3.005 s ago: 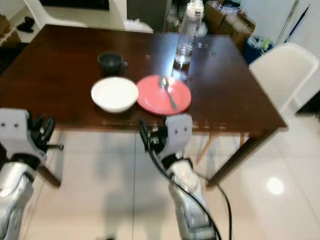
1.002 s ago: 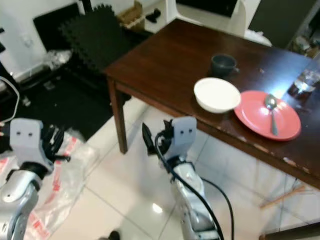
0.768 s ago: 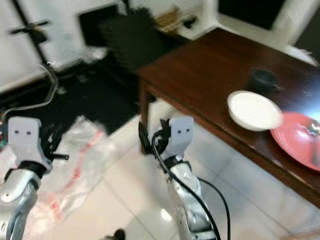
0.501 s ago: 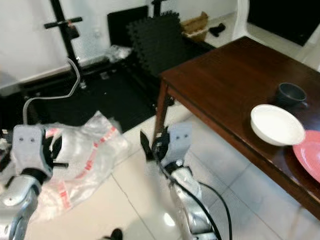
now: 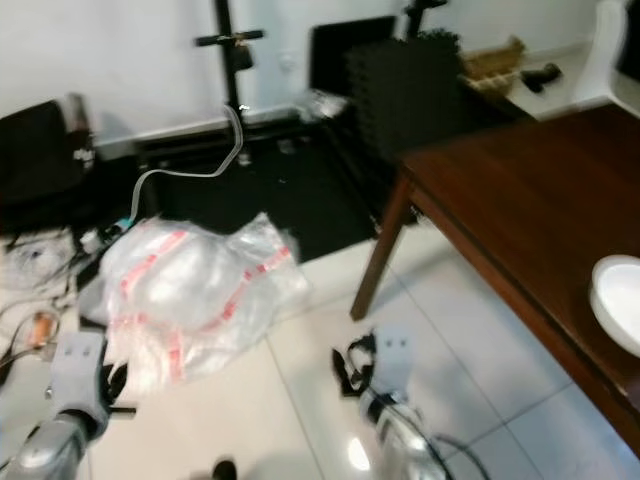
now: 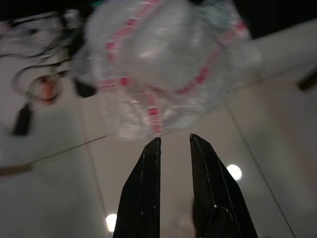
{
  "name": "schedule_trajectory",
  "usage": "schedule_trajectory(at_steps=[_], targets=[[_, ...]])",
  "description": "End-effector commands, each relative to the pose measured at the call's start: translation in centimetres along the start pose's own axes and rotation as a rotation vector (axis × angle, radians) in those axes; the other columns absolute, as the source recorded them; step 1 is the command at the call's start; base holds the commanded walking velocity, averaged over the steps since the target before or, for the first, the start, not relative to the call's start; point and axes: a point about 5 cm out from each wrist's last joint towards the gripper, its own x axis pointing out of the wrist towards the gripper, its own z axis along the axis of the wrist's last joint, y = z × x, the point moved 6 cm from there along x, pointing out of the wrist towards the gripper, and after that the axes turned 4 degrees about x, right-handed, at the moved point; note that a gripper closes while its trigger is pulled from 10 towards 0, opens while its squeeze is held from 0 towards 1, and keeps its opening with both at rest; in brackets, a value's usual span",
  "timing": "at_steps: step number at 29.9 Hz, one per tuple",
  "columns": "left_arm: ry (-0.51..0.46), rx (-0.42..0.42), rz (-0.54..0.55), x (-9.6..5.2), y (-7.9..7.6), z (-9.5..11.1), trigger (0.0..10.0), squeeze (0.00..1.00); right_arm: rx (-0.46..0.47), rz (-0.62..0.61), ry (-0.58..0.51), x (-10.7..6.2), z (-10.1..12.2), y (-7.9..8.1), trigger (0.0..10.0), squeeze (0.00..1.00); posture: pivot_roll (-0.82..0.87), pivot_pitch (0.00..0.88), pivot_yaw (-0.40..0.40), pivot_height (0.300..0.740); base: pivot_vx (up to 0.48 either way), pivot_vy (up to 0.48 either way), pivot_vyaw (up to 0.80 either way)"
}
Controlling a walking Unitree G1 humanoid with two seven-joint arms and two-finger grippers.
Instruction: Setting the table
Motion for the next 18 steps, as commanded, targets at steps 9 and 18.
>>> schedule_trajectory(at_steps=[9,18], targets=[[0.010,-0.016,0.008,-0.24,0.10,-1.13,10.0,0.00,0.008,-0.002,0.020,-0.20,-1.40,-0.39,10.0,0.00,0.00,0.064,0.026,0.740,0.000,0.000,0.79],[-0.014,-0.006,0.006,-0.11,0.07,-0.56,10.0,0.00,0.013,0.006,0.010,-0.01,-1.38,-0.23,10.0,0.00,0.01,0.061,0.029,0.740,0.000,0.000,0.79]])
